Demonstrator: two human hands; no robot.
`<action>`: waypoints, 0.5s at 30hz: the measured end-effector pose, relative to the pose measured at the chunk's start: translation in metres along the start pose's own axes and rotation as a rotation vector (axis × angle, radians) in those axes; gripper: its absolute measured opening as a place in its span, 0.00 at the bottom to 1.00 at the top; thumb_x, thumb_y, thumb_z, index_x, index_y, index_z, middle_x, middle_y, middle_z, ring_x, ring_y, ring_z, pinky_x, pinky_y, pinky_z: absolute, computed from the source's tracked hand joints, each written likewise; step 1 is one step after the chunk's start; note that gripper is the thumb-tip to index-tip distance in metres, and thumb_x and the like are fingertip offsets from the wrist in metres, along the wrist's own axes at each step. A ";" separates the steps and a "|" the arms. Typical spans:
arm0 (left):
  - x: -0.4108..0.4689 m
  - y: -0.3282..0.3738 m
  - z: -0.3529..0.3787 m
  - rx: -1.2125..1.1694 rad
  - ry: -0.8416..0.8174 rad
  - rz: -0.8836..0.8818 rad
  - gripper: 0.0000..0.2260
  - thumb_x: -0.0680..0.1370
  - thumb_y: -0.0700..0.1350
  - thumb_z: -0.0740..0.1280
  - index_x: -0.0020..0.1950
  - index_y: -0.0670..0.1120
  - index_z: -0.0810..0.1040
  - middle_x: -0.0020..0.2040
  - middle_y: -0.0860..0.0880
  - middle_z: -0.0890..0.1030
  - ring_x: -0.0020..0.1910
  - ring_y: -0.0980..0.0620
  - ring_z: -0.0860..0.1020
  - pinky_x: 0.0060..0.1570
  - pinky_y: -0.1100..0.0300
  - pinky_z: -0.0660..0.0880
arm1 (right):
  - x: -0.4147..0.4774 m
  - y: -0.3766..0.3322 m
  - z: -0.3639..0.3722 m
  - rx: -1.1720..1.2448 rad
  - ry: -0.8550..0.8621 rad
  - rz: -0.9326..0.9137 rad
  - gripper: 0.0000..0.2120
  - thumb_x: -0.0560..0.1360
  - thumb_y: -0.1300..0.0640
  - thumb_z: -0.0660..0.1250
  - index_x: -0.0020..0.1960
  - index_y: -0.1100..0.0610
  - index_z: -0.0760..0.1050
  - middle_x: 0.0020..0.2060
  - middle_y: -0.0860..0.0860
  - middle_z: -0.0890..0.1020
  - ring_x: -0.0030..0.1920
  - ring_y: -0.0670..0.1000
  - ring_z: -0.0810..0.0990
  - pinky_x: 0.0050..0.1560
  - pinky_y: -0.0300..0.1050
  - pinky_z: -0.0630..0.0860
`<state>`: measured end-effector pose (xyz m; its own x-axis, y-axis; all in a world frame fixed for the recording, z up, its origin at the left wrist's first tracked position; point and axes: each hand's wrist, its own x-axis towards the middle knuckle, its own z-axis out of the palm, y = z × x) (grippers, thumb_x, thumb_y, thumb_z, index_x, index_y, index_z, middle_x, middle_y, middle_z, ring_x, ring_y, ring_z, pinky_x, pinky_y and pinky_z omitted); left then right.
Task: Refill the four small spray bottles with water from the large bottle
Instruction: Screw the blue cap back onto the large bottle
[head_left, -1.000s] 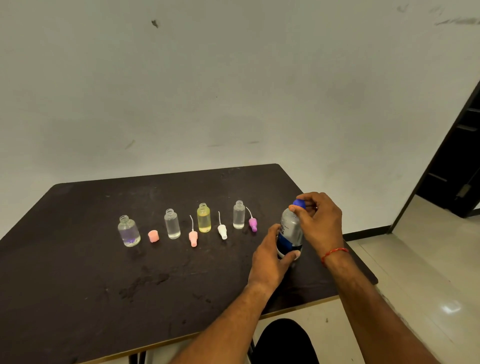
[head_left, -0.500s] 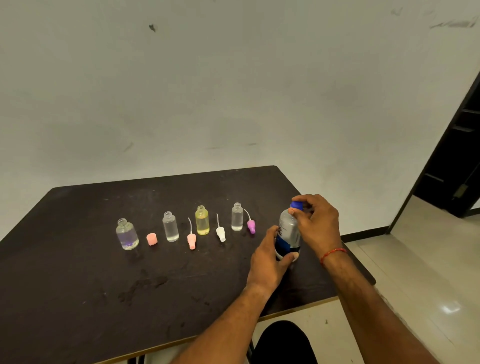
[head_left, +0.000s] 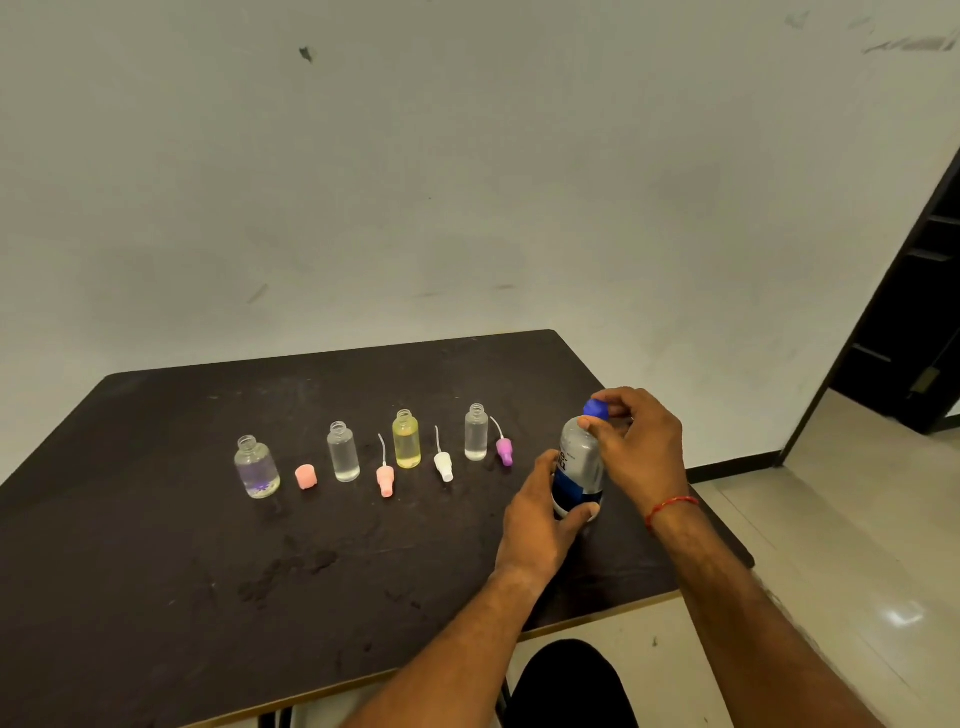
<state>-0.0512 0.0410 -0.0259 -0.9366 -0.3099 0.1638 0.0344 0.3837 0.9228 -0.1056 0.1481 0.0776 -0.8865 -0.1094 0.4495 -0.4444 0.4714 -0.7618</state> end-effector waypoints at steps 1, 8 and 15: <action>0.000 0.000 0.000 -0.002 0.001 -0.002 0.34 0.73 0.52 0.77 0.75 0.60 0.64 0.71 0.59 0.74 0.71 0.58 0.72 0.71 0.54 0.72 | 0.001 -0.001 0.001 -0.008 0.012 0.021 0.13 0.71 0.54 0.75 0.53 0.53 0.77 0.48 0.49 0.81 0.47 0.48 0.80 0.52 0.42 0.79; 0.000 0.004 -0.001 0.008 -0.023 -0.015 0.33 0.75 0.51 0.76 0.76 0.59 0.63 0.74 0.58 0.72 0.74 0.55 0.69 0.73 0.51 0.69 | -0.003 0.002 0.000 0.003 -0.043 0.000 0.26 0.72 0.50 0.74 0.67 0.52 0.70 0.55 0.46 0.76 0.53 0.46 0.76 0.54 0.41 0.74; -0.003 0.004 -0.002 0.000 -0.007 -0.001 0.31 0.74 0.51 0.76 0.72 0.63 0.65 0.69 0.61 0.75 0.69 0.61 0.72 0.70 0.56 0.72 | -0.001 0.001 0.001 -0.007 0.003 -0.092 0.10 0.73 0.59 0.73 0.52 0.52 0.80 0.49 0.49 0.79 0.51 0.50 0.79 0.52 0.40 0.76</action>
<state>-0.0471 0.0414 -0.0218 -0.9389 -0.3045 0.1603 0.0333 0.3833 0.9230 -0.1051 0.1481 0.0758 -0.8416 -0.1499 0.5188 -0.5230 0.4658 -0.7138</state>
